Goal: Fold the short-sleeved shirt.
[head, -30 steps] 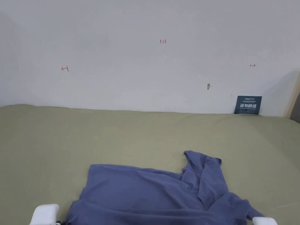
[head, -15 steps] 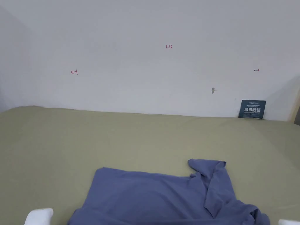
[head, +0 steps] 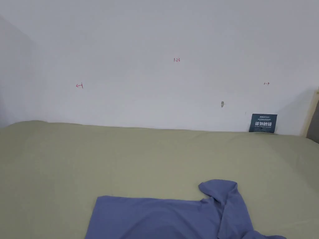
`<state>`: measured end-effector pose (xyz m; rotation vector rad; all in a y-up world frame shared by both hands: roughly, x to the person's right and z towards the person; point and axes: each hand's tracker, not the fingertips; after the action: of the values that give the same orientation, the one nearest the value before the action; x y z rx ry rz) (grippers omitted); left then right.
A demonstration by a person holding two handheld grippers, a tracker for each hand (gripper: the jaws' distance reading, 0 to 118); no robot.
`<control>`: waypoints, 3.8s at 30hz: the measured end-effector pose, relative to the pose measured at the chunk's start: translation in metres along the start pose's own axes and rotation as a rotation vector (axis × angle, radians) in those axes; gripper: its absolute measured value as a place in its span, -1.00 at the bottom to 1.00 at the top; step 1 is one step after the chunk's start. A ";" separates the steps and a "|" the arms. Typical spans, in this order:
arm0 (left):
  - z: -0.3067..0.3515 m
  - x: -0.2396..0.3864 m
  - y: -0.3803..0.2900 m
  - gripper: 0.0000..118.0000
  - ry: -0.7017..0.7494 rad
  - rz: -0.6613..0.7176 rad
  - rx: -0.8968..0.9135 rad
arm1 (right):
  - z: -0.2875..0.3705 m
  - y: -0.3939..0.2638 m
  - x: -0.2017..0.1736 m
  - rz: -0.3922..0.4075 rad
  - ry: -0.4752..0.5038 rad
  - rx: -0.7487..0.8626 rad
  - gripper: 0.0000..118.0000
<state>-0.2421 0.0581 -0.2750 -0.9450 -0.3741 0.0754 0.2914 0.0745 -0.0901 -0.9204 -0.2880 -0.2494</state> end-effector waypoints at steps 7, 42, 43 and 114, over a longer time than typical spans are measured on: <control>0.033 -0.005 0.015 0.53 -0.037 0.102 0.017 | 0.038 0.014 0.007 -0.045 -0.015 0.055 0.54; -0.162 0.079 0.230 -0.83 0.125 -0.118 0.014 | -0.155 0.270 0.000 0.052 -0.030 0.001 0.79; -0.161 0.082 0.229 -0.85 0.122 -0.117 0.015 | -0.159 0.271 -0.003 0.058 -0.040 -0.004 0.77; 0.079 0.018 0.028 0.47 -0.082 0.014 0.150 | 0.073 0.019 0.034 -0.033 -0.102 0.143 0.40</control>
<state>-0.2497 0.1404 -0.2505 -0.7976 -0.4318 0.1532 0.3194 0.1411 -0.0507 -0.7888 -0.4107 -0.2101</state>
